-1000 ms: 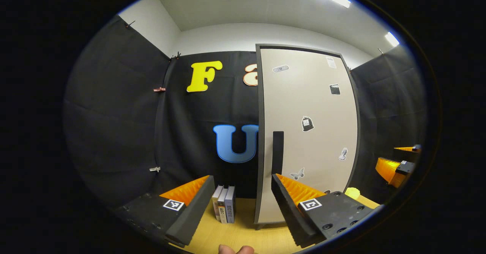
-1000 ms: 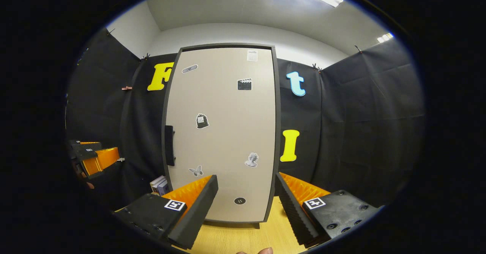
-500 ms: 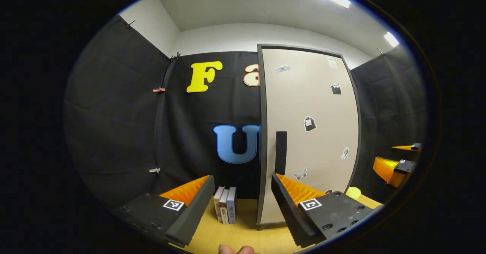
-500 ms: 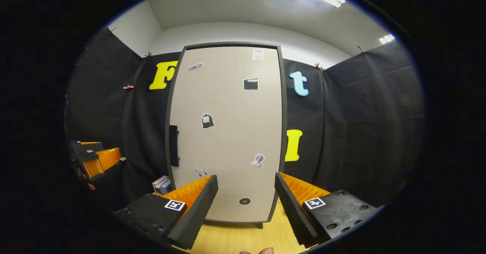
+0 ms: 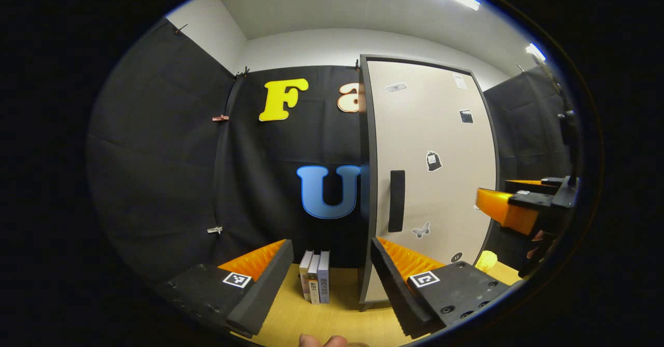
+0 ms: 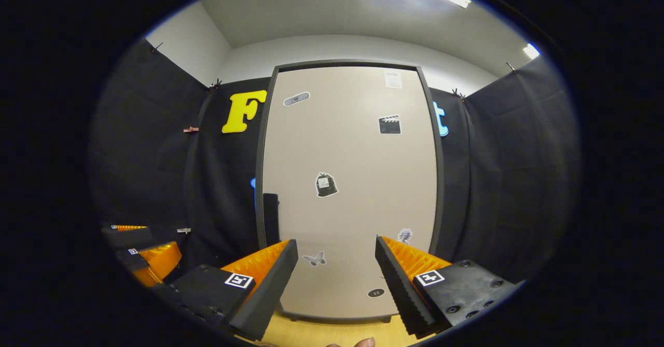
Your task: Open the cabinet door with the right hand, grasp the bottle in the cabinet with the left hand and place it on the coaster, then close the cabinet door with the right hand.
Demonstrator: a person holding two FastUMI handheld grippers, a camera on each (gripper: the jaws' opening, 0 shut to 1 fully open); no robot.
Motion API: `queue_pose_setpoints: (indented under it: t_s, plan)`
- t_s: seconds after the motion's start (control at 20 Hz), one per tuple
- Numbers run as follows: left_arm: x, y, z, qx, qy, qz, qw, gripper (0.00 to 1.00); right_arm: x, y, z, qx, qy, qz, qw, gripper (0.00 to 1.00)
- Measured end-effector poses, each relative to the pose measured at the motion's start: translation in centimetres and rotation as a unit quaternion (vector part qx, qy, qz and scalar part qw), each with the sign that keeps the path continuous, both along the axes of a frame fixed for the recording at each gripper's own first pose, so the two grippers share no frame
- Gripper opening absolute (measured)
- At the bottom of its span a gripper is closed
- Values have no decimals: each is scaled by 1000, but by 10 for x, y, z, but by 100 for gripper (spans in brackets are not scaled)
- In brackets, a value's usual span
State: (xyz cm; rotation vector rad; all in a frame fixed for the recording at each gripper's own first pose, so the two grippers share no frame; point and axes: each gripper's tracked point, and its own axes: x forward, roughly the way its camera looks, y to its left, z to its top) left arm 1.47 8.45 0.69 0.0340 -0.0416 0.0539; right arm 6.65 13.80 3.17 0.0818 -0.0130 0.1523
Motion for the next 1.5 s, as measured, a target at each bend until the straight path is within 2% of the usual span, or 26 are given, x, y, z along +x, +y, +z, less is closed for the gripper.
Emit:
queue_pose_setpoints:
  t_s: [0.45,0.7,0.8,0.85,0.9,1.0,1.05,1.1,1.15,1.2,1.3,1.35,1.5]
  plan:
    - [2,36,-15,11,5,28,1000,95,62,88,-29,1,35,34,999,97]
    - [4,49,-25,4,14,38,999,95,98,116,-42,17,53,30,998,97]
    - [5,53,-28,4,15,41,999,95,113,119,-42,18,44,15,999,97]
    - [6,53,-28,4,17,41,999,95,118,118,-44,17,42,8,999,83]
    - [6,53,-30,4,18,40,999,95,123,121,-44,22,41,7,999,84]
    - [7,52,-31,4,21,37,999,95,130,129,-53,40,60,7,997,64]
    - [7,51,-30,4,21,36,999,95,128,134,-55,48,69,11,996,50]
    - [9,50,-30,3,22,35,999,95,134,128,-55,42,62,-8,997,47]
    - [10,49,-31,3,24,34,999,95,127,127,-55,37,63,-15,997,32]
    - [11,48,-32,2,26,32,999,95,133,127,-54,27,54,-24,998,37]
    - [13,44,-33,4,33,26,999,94,131,128,-54,17,53,-15,998,30]
    - [15,42,-33,7,37,25,999,94,131,129,-56,21,59,1,998,22]
    - [19,36,-27,22,36,24,999,95,127,131,-56,35,79,48,995,17]
